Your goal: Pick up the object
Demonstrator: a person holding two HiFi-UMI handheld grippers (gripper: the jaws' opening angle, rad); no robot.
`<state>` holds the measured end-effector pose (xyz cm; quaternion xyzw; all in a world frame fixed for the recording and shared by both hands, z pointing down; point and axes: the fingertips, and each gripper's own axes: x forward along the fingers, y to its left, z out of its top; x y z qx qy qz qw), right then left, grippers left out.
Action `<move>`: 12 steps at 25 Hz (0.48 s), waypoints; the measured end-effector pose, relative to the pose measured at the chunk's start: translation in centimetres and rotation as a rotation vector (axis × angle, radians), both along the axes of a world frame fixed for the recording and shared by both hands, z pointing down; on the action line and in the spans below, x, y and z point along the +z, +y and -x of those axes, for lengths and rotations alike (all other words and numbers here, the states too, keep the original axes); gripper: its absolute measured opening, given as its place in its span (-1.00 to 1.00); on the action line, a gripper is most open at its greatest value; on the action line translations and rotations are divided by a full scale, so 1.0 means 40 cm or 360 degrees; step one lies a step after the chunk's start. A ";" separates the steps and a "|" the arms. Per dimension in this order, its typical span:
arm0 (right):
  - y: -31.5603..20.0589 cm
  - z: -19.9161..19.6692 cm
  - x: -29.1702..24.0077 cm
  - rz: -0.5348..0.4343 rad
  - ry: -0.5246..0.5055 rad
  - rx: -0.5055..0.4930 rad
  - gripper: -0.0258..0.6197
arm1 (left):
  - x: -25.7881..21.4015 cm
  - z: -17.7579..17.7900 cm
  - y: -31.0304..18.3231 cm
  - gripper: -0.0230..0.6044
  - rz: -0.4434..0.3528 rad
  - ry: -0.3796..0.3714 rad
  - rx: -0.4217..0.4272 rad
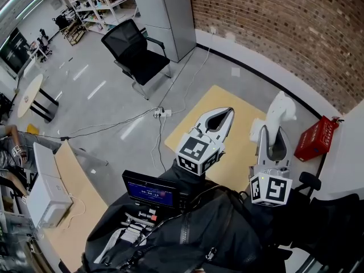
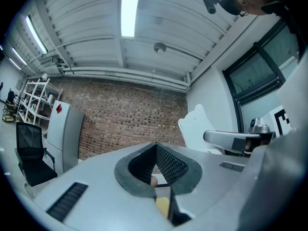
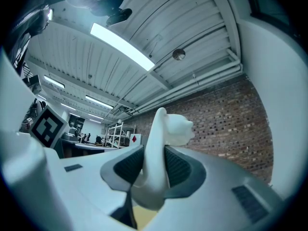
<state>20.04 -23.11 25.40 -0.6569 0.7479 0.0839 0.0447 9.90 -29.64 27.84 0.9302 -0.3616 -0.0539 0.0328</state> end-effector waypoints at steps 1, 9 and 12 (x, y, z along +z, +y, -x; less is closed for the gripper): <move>0.000 0.001 0.000 0.0000 0.0000 -0.0001 -0.50 | 0.000 0.001 0.000 -0.93 -0.0004 0.0001 -0.0001; 0.003 0.007 0.002 0.0004 -0.0002 -0.0004 -0.50 | -0.006 0.008 0.001 -0.93 -0.0030 0.0008 -0.0011; -0.003 -0.009 0.001 0.0008 -0.0003 -0.0004 -0.50 | -0.009 -0.007 -0.004 -0.93 -0.0027 0.0006 -0.0009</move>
